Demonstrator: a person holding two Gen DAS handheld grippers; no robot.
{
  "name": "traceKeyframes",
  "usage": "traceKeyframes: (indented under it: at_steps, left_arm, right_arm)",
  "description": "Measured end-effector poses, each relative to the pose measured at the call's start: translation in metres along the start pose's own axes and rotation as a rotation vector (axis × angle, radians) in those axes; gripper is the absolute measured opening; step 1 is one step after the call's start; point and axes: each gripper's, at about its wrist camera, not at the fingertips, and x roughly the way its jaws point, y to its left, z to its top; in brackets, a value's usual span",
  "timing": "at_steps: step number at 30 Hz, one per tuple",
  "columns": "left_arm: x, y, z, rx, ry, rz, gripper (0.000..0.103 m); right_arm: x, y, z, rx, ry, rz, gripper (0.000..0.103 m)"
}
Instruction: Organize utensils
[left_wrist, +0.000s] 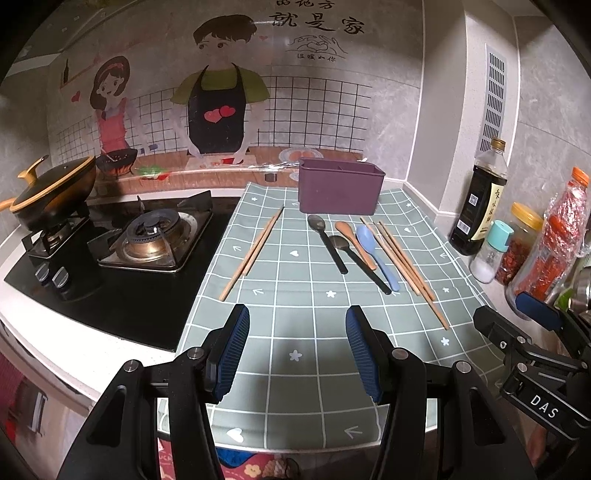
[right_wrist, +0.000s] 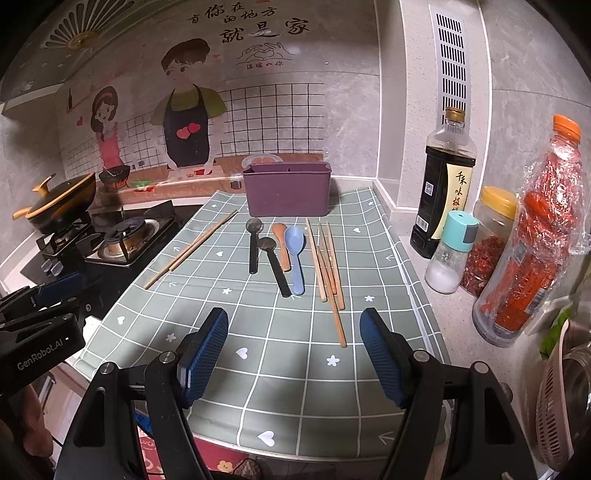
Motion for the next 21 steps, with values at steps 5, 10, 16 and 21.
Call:
traceKeyframes:
  at_steps: [5, 10, 16, 21]
  left_arm:
    - [0.0005, 0.0002, -0.0006, 0.001, 0.002, -0.001, 0.055]
    - [0.0029, 0.0012, -0.0025, -0.002, 0.014, -0.007, 0.055]
    - [0.0038, 0.0011, -0.0023, -0.002, 0.016, -0.003, 0.055]
    - [0.0035, 0.0016, -0.0018, -0.003, 0.016, -0.004, 0.055]
  right_arm:
    - [0.0002, -0.0004, -0.0001, 0.003, 0.001, -0.001, 0.071]
    - [0.0003, -0.0002, 0.0000, 0.007, 0.003, 0.000, 0.071]
    - [0.0003, -0.0001, -0.0002, 0.007, 0.006, 0.000, 0.071]
    - [0.0009, -0.0019, -0.0002, 0.014, 0.005, -0.001, 0.071]
